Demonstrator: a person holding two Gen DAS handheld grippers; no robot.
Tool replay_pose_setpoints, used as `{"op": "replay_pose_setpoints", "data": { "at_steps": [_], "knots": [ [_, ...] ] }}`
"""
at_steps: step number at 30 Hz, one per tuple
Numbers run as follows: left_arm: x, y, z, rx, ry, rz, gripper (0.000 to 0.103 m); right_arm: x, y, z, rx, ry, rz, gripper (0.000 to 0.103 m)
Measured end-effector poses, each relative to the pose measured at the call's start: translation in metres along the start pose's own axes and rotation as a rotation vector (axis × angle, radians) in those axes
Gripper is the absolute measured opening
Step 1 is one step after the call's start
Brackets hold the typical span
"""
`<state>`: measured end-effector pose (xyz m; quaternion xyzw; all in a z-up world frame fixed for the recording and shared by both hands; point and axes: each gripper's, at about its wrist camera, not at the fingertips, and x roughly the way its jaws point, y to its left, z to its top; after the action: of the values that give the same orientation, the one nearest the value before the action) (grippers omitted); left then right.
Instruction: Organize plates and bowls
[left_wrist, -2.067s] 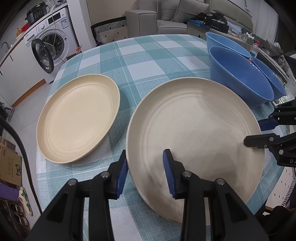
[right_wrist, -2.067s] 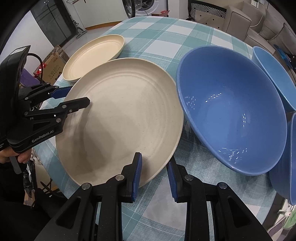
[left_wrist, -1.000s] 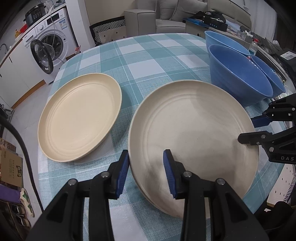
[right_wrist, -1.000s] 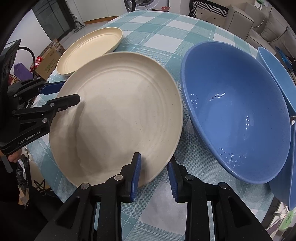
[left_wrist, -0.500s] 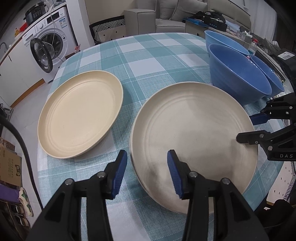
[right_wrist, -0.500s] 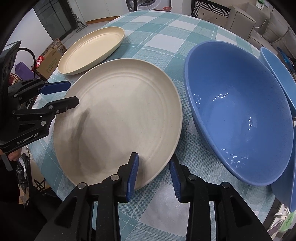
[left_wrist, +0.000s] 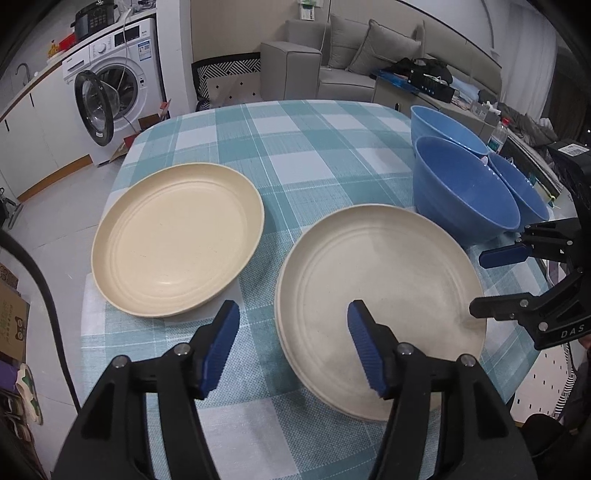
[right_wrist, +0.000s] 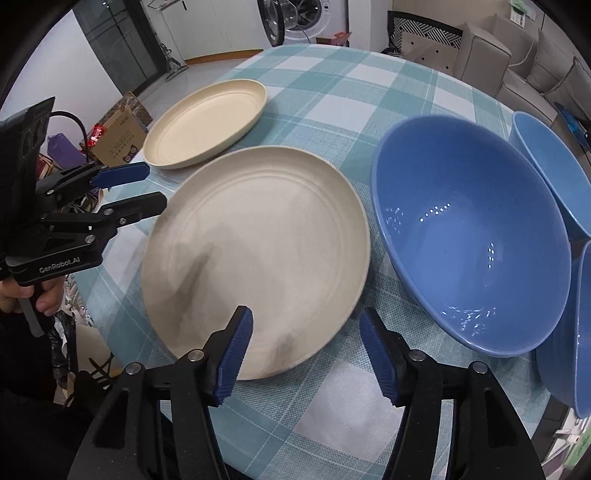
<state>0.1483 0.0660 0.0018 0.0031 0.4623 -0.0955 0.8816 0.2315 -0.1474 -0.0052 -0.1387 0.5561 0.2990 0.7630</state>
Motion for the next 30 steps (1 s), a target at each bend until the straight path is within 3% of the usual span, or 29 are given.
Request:
{"op": "replay_pose_setpoints", "data": {
  "at_steps": [4,7,9,11,14,15,30],
  "knots": [
    [-0.004,0.002,0.0,-0.005,-0.011,-0.001,0.062,-0.009,0.011,0.001,-0.032,-0.033,0.024,0.066],
    [-0.005,0.004,0.0,-0.018,-0.015,0.01,0.066,-0.015,0.016,0.004,-0.051,-0.062,0.04,0.073],
    [-0.008,0.005,0.0,-0.024,-0.03,0.02,0.078,-0.018,0.019,0.005,-0.054,-0.078,0.051,0.077],
    [-0.012,0.007,0.0,-0.027,-0.042,0.019,0.08,-0.021,0.019,0.007,-0.054,-0.099,0.045,0.079],
    [-0.016,0.011,0.002,-0.046,-0.063,0.027,0.097,-0.025,0.017,0.012,-0.048,-0.125,0.045,0.081],
    [-0.017,0.013,0.002,-0.052,-0.075,0.034,0.098,-0.026,0.016,0.013,-0.044,-0.133,0.046,0.083],
    [-0.029,0.019,0.004,-0.059,-0.115,0.081,0.103,-0.039,0.018,0.026,-0.06,-0.21,0.065,0.102]
  ]
}}
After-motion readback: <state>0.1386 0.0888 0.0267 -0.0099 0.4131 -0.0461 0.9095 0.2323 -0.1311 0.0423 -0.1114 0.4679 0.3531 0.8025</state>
